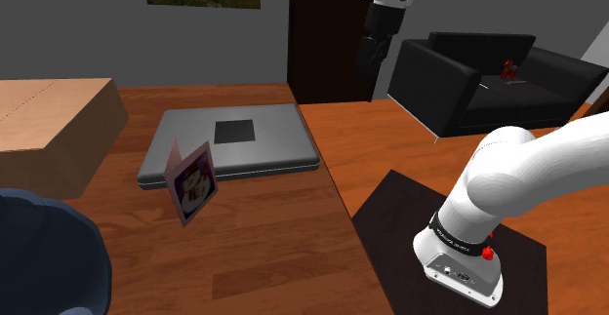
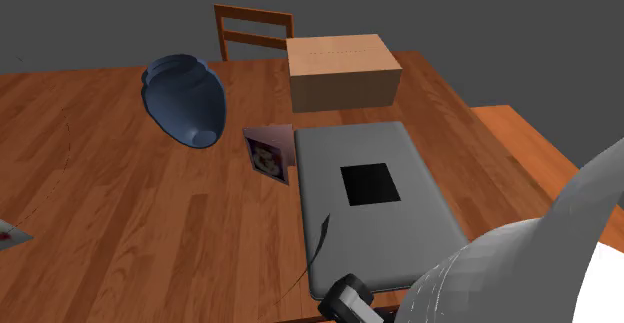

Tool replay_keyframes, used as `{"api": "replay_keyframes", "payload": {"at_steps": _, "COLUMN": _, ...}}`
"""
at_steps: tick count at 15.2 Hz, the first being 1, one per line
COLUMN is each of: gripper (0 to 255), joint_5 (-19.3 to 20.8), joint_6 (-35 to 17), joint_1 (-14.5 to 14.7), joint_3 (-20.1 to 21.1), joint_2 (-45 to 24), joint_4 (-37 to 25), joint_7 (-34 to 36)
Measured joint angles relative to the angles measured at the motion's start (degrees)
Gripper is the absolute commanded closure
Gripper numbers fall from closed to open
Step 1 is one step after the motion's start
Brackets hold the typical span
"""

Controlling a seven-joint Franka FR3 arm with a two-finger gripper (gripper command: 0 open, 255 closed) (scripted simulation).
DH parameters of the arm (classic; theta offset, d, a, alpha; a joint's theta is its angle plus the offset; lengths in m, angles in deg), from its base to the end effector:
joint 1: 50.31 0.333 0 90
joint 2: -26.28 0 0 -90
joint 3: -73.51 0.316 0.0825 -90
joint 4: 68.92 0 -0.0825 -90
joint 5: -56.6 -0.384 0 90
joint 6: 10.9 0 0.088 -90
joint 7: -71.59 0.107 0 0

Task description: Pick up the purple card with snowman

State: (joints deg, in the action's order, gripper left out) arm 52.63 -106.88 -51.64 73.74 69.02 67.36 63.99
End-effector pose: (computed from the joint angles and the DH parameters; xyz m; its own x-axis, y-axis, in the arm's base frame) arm 0.3271 0.0008 0.5768 0.9932 0.1048 0.0507 0.1078 -0.9923 -0.0602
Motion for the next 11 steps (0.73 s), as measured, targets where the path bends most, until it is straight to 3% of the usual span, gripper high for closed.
{"api": "replay_keyframes", "payload": {"at_steps": 11, "gripper": 0, "joint_5": -2.85, "joint_6": -4.76, "joint_1": 4.84, "joint_3": 8.72, "joint_2": -11.55, "joint_4": -7.13, "joint_7": 4.70}}
